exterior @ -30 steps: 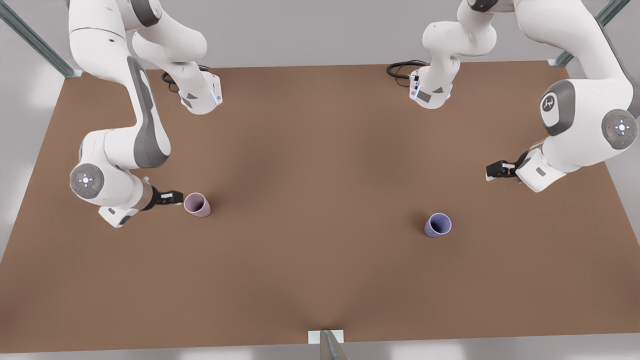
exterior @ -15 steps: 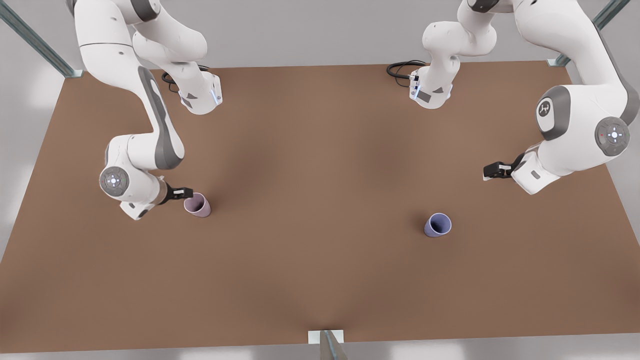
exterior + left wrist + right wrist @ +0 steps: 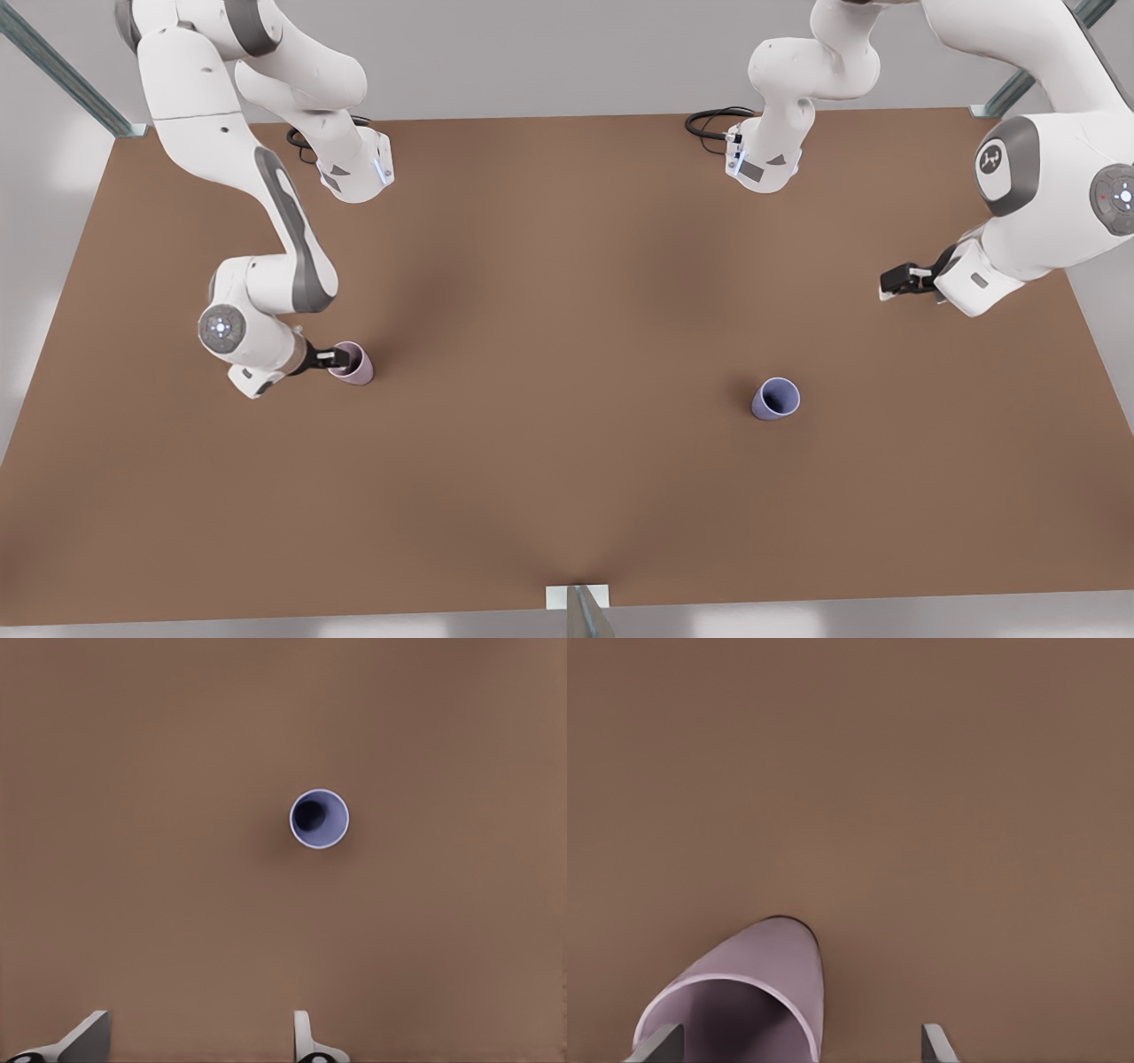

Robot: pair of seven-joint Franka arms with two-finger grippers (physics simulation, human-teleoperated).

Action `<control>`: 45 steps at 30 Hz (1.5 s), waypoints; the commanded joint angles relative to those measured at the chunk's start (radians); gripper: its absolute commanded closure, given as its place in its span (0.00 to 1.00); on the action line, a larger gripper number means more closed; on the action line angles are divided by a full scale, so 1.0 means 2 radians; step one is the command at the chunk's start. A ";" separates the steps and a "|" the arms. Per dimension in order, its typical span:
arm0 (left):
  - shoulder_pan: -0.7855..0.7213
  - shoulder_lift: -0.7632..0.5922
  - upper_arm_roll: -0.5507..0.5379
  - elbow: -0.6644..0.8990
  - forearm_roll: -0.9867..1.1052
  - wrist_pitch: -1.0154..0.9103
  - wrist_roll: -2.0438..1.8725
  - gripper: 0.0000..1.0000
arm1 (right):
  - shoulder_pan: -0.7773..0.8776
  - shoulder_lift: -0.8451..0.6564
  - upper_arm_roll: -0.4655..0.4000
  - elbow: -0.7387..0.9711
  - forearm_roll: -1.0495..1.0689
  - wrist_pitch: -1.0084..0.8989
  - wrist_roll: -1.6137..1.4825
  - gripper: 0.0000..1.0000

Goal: Stack the cups, with the pink cup at the bottom and the purple cup at the top

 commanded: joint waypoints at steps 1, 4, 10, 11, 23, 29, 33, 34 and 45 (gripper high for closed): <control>-0.001 -0.004 0.001 -0.002 0.001 -0.015 0.005 0.00 | 0.000 0.005 0.000 -0.005 0.001 0.015 0.000 0.00; -0.004 -0.007 0.001 -0.001 -0.003 -0.023 0.005 0.00 | -0.001 0.018 0.000 -0.005 0.001 0.014 0.000 0.00; -0.011 -0.005 0.001 -0.001 -0.003 -0.030 0.005 0.00 | -0.001 0.032 0.000 -0.006 0.001 0.017 0.000 0.57; -0.011 -0.005 0.001 0.000 -0.002 -0.027 0.005 0.00 | -0.001 0.032 0.000 -0.006 0.001 0.018 0.000 0.62; -0.011 -0.011 0.002 0.001 0.004 -0.036 0.003 0.00 | 0.001 0.025 0.002 0.038 0.004 -0.026 0.001 0.79; -0.011 -0.014 0.000 0.002 0.006 -0.065 -0.001 0.00 | 0.065 0.099 0.018 0.200 0.005 -0.094 0.152 0.79; -0.011 -0.012 0.000 0.002 0.006 -0.064 0.003 0.00 | 0.209 0.216 0.018 0.418 0.008 -0.176 0.396 0.79; -0.011 -0.011 0.001 0.002 0.006 -0.064 0.003 0.00 | 0.229 0.246 0.031 0.480 0.008 -0.183 0.454 0.79; -0.011 -0.004 0.001 -0.003 0.007 -0.054 0.003 0.00 | 0.317 0.388 0.114 0.657 0.008 -0.076 0.621 0.79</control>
